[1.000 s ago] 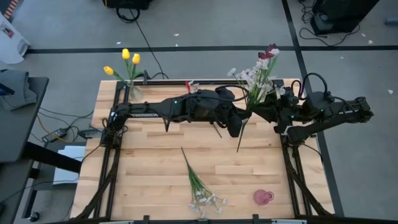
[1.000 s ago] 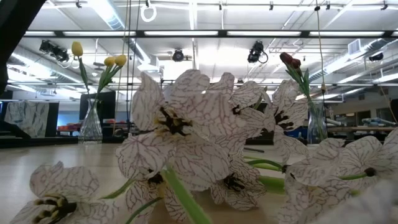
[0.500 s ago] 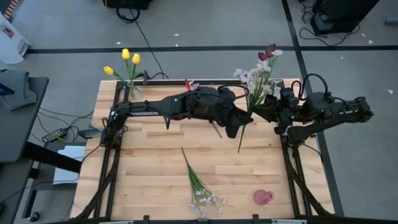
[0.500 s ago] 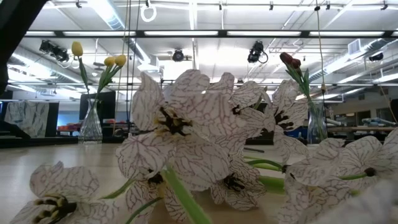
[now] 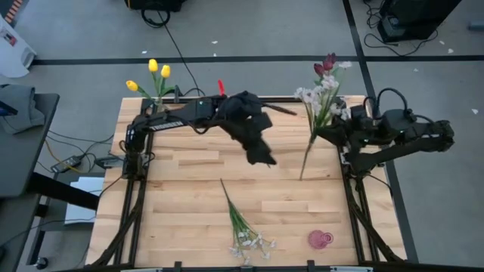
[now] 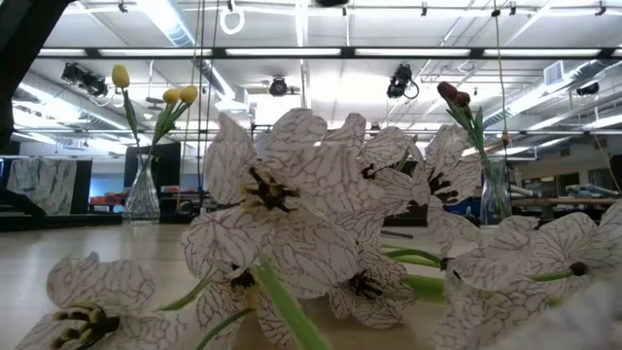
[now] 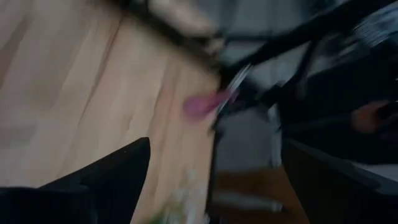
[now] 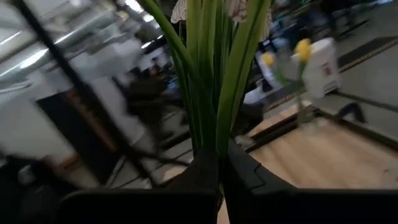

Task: Sort flowers into vase by color
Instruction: Put the top left white flowers into the purple vase

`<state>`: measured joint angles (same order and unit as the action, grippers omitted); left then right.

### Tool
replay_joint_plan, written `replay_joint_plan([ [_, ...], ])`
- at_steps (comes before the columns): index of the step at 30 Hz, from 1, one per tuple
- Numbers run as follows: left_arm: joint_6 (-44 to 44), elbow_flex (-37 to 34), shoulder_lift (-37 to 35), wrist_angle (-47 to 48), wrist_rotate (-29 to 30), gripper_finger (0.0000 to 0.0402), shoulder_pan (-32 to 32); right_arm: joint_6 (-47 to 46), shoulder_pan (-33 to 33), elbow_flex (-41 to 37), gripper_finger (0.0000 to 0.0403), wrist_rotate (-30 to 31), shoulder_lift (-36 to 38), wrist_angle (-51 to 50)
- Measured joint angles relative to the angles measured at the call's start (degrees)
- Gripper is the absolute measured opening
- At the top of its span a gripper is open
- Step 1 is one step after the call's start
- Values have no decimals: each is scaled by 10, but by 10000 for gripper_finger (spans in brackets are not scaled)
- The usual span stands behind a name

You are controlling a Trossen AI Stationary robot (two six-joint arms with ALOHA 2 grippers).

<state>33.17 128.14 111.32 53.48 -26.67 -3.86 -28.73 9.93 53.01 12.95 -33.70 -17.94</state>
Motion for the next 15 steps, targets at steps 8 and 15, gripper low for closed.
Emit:
replay_joint_plan([
  [8,-110,0,-1,39,67,352,32,8,0,1,12,-92,50,-104],
  [15,-183,0,-19,-102,132,316,66,4,2,1,12,-112,66,-111],
])
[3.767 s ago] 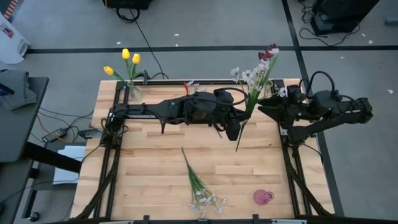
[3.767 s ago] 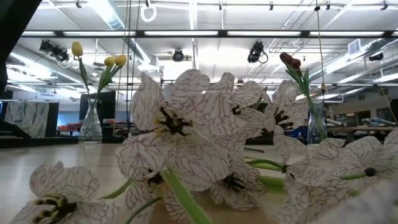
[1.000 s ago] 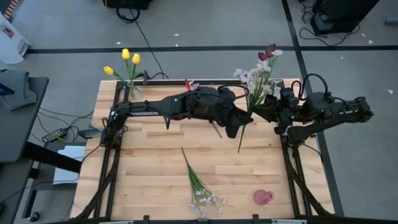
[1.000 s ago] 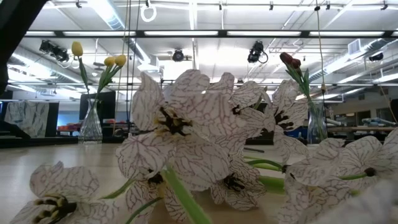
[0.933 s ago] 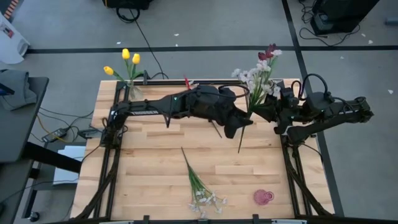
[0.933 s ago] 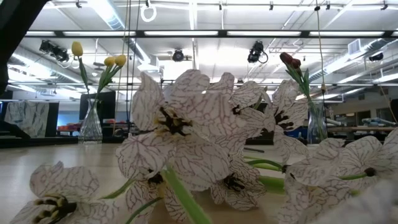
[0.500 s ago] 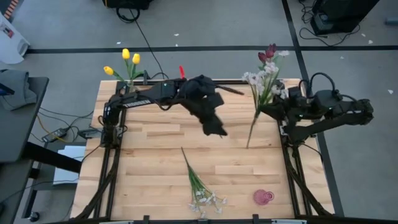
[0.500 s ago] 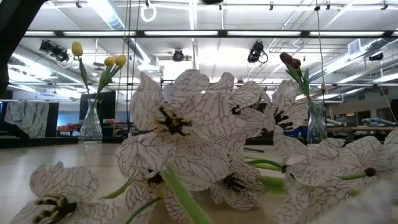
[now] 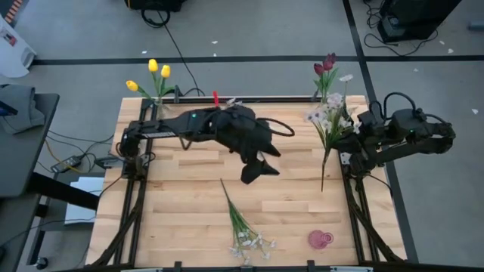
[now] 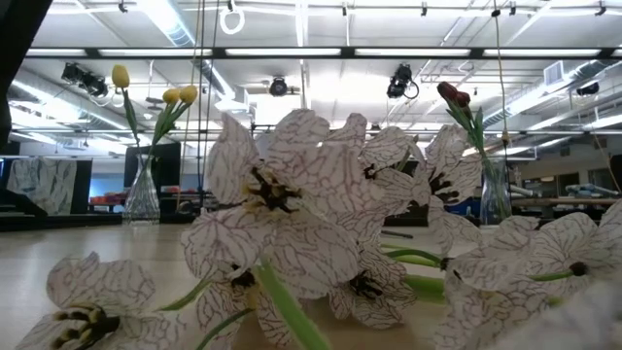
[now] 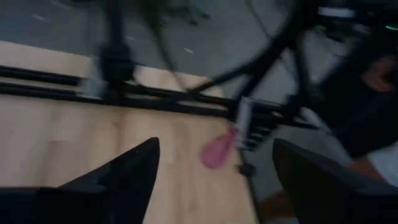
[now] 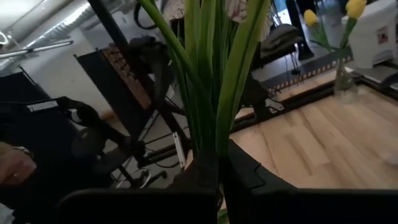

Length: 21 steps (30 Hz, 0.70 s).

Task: Sort flowers into vase by color
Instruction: Put the top left white flowers into the purple vase

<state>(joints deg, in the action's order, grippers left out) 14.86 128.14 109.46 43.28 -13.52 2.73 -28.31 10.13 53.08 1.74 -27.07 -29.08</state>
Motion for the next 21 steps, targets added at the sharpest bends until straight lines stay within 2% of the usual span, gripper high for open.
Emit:
replay_joint_plan([
  [5,13,-1,-32,65,154,280,6,0,8,0,12,-16,11,-13],
  [9,48,0,-88,102,278,262,41,-8,11,0,12,-18,21,-21],
  [11,52,0,-117,138,352,258,69,-8,11,0,12,-18,26,-17],
  [14,73,-6,-155,187,494,257,119,-2,11,0,12,-18,32,-10],
  [18,143,-66,-211,242,655,257,194,0,11,0,12,-28,34,9],
  [21,193,-152,-257,253,708,257,239,0,11,0,12,-38,34,6],
])
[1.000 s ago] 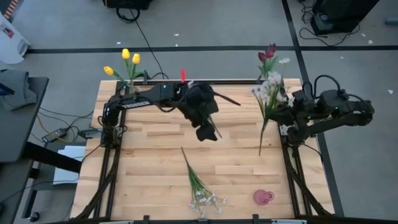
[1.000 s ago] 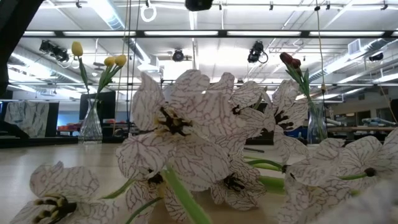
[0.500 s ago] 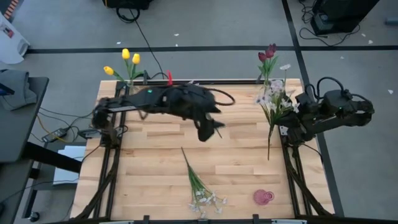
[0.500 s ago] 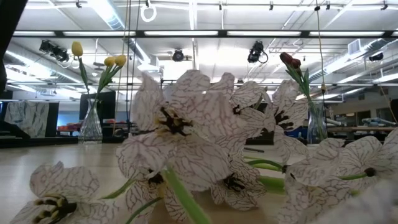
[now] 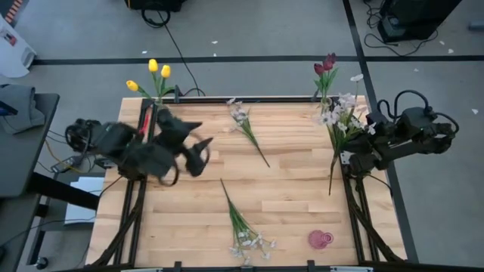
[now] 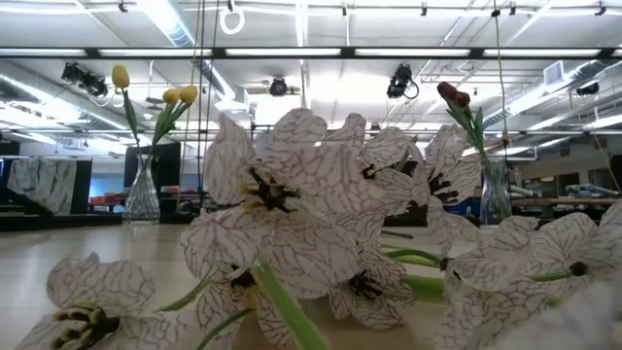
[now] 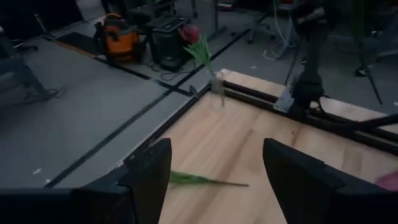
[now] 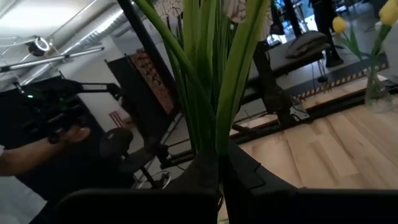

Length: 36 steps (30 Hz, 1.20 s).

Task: Sort flowers into vase by color
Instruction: Put the top left white flowers into the purple vase

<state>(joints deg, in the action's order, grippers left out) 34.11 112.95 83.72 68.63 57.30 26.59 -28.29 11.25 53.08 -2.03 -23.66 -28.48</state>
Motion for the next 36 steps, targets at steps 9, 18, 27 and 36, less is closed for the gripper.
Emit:
replay_joint_plan([
  [9,-158,-390,-141,-476,-161,254,11,-4,0,0,12,8,-1,0],
  [18,-153,-708,-199,-857,-242,236,-8,14,5,0,12,-8,-42,-4],
  [27,-44,-827,-200,-1101,-237,223,1,97,116,-26,12,11,-102,171],
  [36,-42,-828,-200,-1146,-187,223,0,139,301,-58,12,122,-129,214],
])
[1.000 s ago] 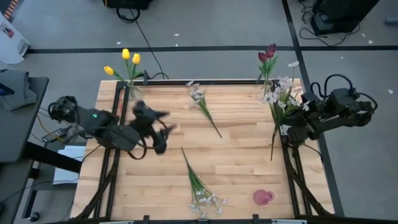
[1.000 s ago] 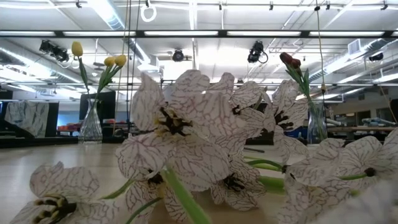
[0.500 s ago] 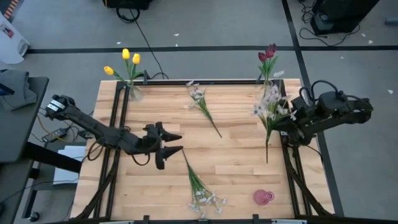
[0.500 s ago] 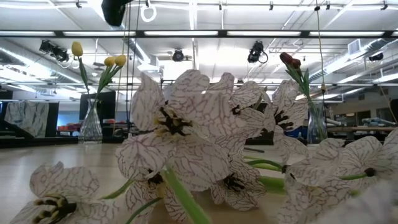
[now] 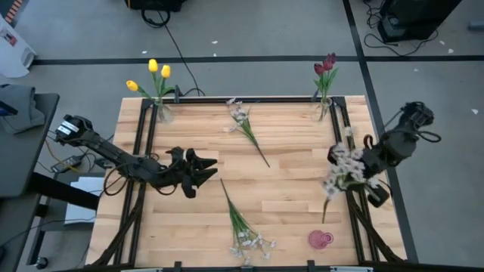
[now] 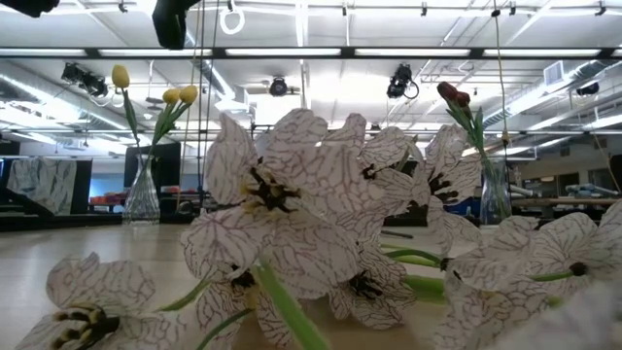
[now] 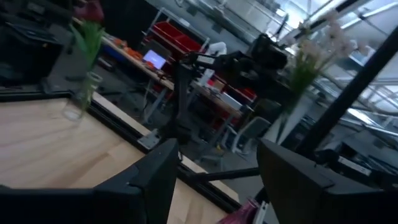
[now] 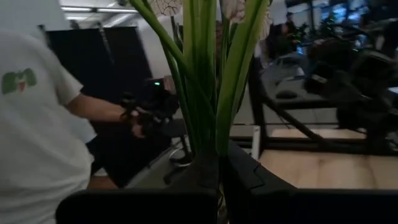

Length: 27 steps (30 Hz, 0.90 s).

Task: Sort flowers into vase by color
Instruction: Put the top left white flowers into the purple vase

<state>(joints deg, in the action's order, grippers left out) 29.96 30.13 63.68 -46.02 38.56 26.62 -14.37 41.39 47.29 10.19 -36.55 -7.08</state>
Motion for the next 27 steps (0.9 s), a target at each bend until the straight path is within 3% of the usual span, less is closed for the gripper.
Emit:
replay_joint_plan([
  [14,18,1,1,-20,26,223,0,107,240,-89,12,183,71,50],
  [21,18,1,1,-24,41,223,0,150,298,-139,12,222,150,89],
  [27,18,1,1,-22,41,223,0,133,323,-142,12,240,188,-2],
])
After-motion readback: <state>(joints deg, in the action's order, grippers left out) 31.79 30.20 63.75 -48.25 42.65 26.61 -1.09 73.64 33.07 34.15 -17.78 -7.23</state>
